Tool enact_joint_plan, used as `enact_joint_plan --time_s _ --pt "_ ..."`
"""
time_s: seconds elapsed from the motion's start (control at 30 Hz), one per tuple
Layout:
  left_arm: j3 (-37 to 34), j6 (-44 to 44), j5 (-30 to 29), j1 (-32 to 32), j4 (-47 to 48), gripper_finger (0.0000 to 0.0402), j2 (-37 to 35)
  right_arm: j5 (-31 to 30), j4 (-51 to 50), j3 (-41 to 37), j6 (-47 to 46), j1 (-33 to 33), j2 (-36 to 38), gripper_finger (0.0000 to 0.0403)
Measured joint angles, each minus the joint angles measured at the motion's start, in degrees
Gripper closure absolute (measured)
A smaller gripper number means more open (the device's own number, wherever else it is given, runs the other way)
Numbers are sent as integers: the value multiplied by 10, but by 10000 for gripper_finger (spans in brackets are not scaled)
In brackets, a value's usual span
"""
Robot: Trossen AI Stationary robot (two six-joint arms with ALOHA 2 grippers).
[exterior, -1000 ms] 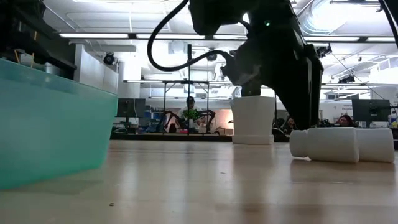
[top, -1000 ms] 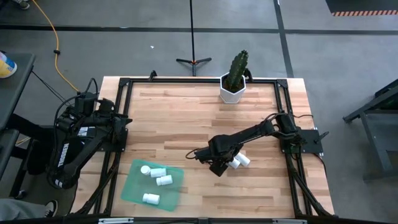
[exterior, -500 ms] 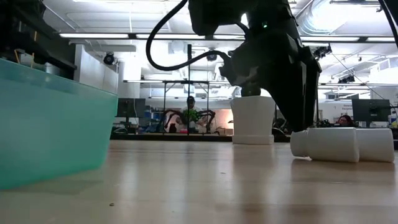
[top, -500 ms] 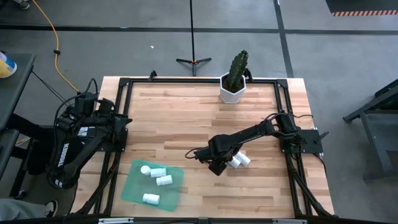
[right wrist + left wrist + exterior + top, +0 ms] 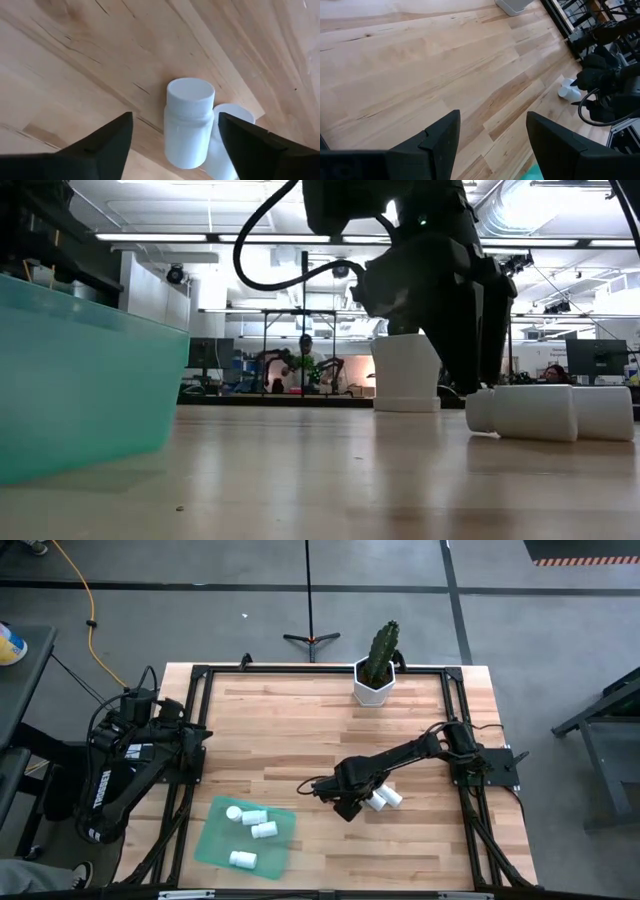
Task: Pick and place pill bottles into a basket
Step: Put the white pill bottle into the green bin
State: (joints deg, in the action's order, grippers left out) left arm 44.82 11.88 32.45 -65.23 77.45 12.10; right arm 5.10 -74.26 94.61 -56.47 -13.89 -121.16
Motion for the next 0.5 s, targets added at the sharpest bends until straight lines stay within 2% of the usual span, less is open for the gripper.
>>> enact_joint_plan --time_s 0.23,0.5 --pt "0 0 0 0 0 140 0 12 12 -8 -1 -1 0 73" --pt "0 0 1 0 1 140 0 49 57 -75 0 -2 0 64"
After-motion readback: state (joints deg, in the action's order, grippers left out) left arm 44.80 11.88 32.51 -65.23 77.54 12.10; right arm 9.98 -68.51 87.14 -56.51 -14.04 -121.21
